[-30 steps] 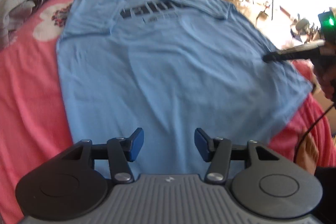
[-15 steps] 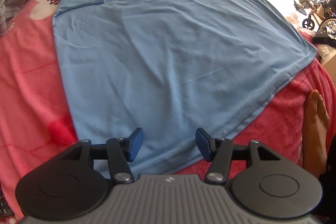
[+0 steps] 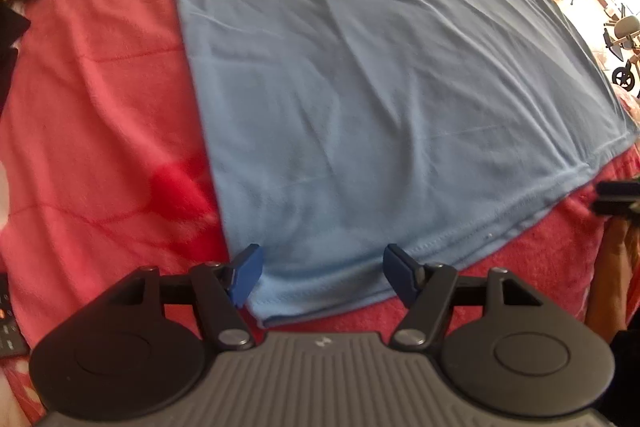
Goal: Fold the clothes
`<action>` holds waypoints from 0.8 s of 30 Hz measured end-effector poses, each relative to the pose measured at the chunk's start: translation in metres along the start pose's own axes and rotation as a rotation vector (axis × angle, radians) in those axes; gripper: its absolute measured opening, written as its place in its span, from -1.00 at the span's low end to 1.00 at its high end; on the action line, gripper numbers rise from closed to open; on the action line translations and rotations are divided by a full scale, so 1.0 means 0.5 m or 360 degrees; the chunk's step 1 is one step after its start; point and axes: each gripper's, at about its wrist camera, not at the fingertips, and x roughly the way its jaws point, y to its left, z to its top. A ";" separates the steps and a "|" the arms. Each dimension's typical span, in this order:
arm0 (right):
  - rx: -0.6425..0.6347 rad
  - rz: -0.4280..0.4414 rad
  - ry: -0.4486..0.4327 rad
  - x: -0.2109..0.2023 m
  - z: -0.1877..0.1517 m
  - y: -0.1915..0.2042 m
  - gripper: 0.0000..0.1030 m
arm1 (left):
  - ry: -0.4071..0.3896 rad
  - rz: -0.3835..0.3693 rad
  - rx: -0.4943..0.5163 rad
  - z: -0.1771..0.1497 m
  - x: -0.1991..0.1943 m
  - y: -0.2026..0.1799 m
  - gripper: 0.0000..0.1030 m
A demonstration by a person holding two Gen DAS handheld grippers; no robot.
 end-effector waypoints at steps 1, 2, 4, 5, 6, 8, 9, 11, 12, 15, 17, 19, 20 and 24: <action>-0.0006 -0.0004 -0.0044 -0.018 0.010 0.005 -0.64 | -0.0003 0.0009 0.0010 0.000 -0.001 0.000 0.37; -0.0013 -0.0008 -0.0098 -0.036 0.021 0.010 -0.64 | -0.0002 0.0014 0.0015 -0.002 -0.001 -0.001 0.38; 0.0027 0.0043 -0.0245 -0.042 0.086 0.012 -0.63 | 0.0007 0.0022 0.0009 -0.006 -0.002 0.000 0.38; 0.0055 0.0100 -0.0289 -0.030 0.117 0.023 -0.63 | 0.0011 0.0026 0.0000 -0.008 -0.003 0.001 0.39; 0.0083 0.0161 -0.0330 -0.017 0.149 0.035 -0.63 | 0.0016 0.0027 -0.0015 -0.010 -0.004 0.004 0.39; 0.0080 0.0247 -0.0310 0.032 0.190 0.068 -0.63 | 0.0027 0.0031 -0.0059 -0.016 -0.009 0.016 0.39; 0.0052 0.0270 -0.0279 0.059 0.203 0.088 -0.63 | 0.0032 0.0042 -0.0088 -0.019 -0.012 0.026 0.39; -0.0099 0.0308 -0.0131 0.102 0.182 0.134 -0.63 | 0.0042 0.0063 -0.0145 -0.025 -0.019 0.046 0.39; -0.0177 0.0326 -0.0055 0.124 0.170 0.158 -0.62 | 0.0048 0.0074 -0.0174 -0.028 -0.023 0.056 0.39; -0.0450 0.0374 0.0001 0.103 0.116 0.204 -0.58 | 0.0039 0.0115 -0.0222 -0.040 -0.035 0.089 0.41; -0.0526 0.0463 0.0092 0.081 0.121 0.216 -0.59 | 0.0037 0.0154 -0.0254 -0.043 -0.036 0.106 0.42; -0.0584 0.0493 0.0074 0.061 0.142 0.228 -0.62 | 0.0034 0.0154 -0.0315 -0.040 -0.037 0.119 0.42; -0.0602 0.0471 -0.0001 0.053 0.163 0.234 -0.61 | 0.0029 0.0151 -0.0343 -0.038 -0.040 0.123 0.42; -0.0596 0.0408 -0.0250 0.079 0.243 0.261 -0.59 | -0.0028 0.0214 -0.0350 -0.030 -0.057 0.122 0.42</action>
